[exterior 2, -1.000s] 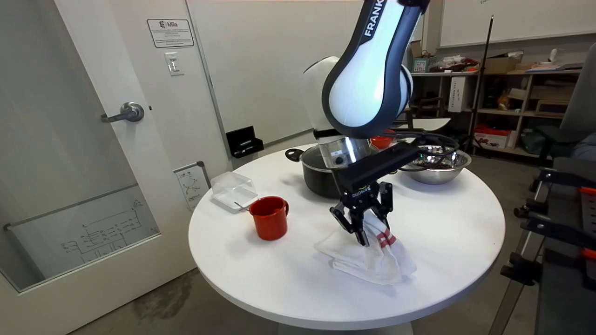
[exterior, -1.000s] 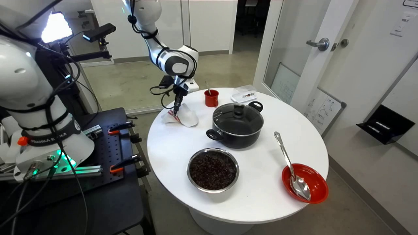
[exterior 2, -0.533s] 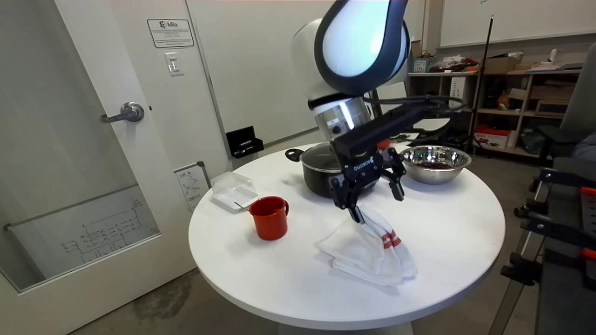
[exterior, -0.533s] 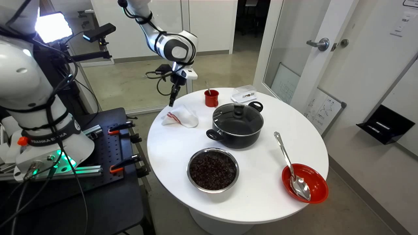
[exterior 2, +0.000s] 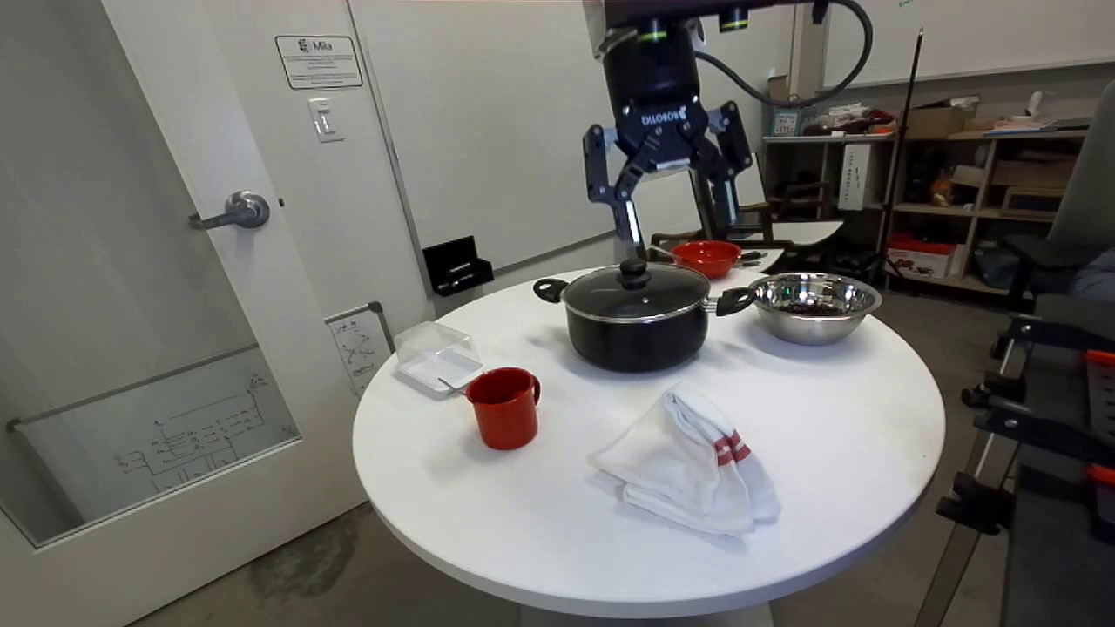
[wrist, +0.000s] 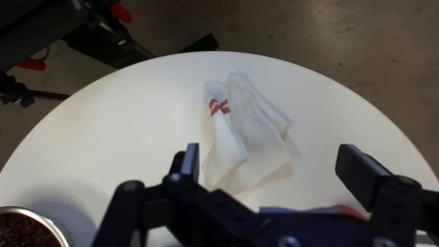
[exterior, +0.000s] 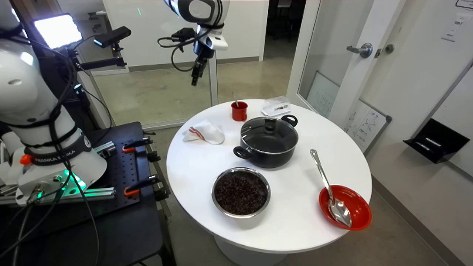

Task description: Use the towel to wipe the top of the pot

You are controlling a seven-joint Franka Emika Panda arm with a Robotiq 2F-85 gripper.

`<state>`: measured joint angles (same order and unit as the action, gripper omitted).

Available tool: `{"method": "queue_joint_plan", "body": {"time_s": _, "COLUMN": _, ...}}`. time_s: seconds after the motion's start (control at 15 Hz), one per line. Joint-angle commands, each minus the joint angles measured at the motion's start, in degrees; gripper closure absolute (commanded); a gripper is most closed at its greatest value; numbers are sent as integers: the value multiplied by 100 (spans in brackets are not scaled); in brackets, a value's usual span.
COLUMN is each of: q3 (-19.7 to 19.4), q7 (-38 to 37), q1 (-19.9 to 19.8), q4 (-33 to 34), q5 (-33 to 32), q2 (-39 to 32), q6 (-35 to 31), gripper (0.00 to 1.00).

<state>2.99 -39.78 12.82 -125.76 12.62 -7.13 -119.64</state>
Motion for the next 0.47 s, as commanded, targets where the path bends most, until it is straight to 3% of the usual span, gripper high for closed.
{"method": "queue_joint_plan", "body": {"time_s": 0.0, "q3": 71, "q7": -303, "q1": -272, "q4": 11, "q5": 362, "q2": 216, "q6": -621, "gripper": 0}}
{"method": "queue_joint_plan", "body": {"time_s": 0.07, "q3": 80, "q7": -531, "q1": -315, "q4": 45, "q5": 399, "q2": 130, "q6": -832, "gripper": 0}}
{"method": "queue_joint_plan", "body": {"time_s": 0.13, "q3": 120, "q7": -214, "q1": -347, "q4": 28, "q5": 258, "q2": 254, "q6": -458, "gripper": 0}}
{"method": "queue_joint_plan", "body": {"time_s": 0.4, "q3": 114, "q7": -451, "q1": -379, "q4": 25, "q5": 264, "q2": 156, "q6": -752, "gripper": 0}}
